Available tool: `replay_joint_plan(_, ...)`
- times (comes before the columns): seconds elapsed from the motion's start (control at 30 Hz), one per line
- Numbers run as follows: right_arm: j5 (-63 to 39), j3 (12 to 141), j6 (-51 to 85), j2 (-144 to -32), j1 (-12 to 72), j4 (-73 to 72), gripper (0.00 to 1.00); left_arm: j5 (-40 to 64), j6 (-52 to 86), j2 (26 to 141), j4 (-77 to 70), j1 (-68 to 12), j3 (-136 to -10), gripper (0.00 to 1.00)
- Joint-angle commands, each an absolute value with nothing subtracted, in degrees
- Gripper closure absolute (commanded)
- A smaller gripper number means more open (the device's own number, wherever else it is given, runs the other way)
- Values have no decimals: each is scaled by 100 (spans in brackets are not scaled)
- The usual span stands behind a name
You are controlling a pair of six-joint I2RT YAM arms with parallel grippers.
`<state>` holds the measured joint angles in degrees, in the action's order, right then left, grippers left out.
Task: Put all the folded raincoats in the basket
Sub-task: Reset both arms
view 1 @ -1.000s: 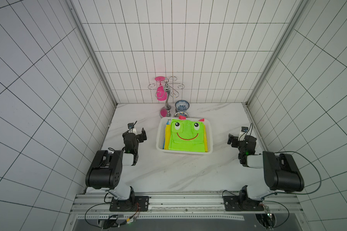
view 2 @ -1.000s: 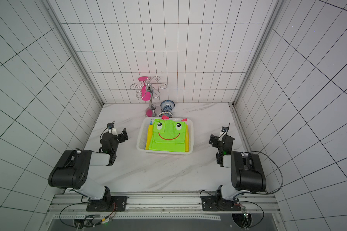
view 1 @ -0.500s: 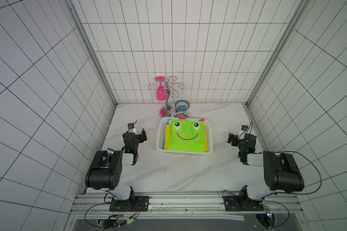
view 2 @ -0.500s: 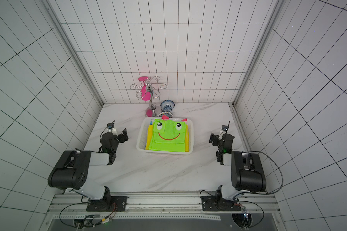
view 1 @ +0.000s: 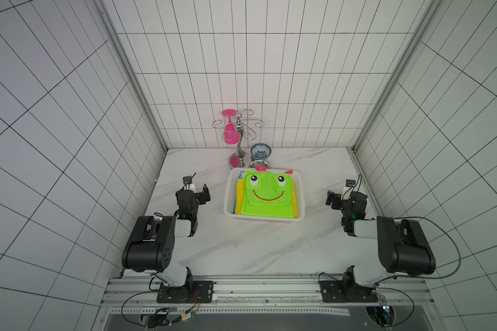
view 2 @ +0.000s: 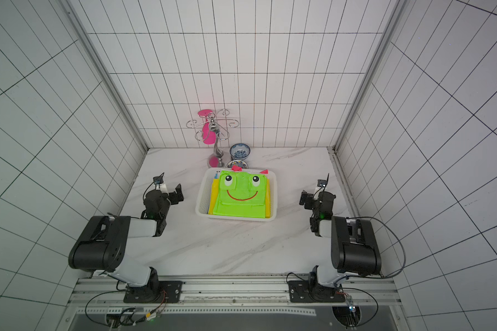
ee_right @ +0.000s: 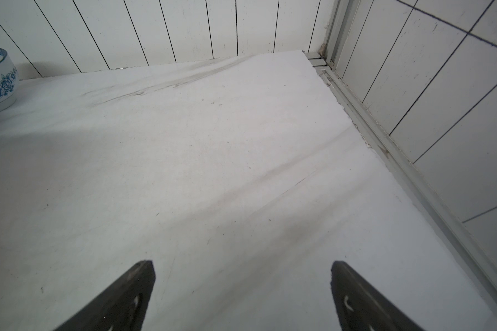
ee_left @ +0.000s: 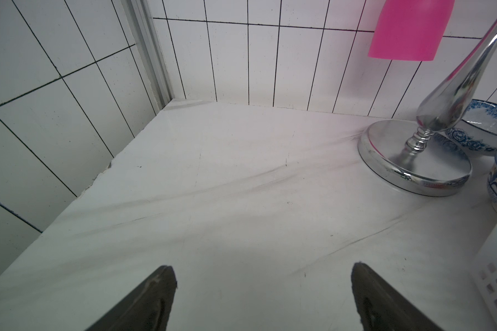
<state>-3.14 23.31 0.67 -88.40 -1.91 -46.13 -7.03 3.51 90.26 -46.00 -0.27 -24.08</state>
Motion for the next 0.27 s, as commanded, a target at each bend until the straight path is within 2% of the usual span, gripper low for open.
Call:
replay_joint_plan(0.0,-254,2522,105,-8840,-207,-4564,1,-666,372,8920,-4588,-14,-2459,2)
replay_joint_plan(0.23,-246,2503,105,-8826,-212,-4588,1,-667,377,8919,-4588,-10,-2459,2)
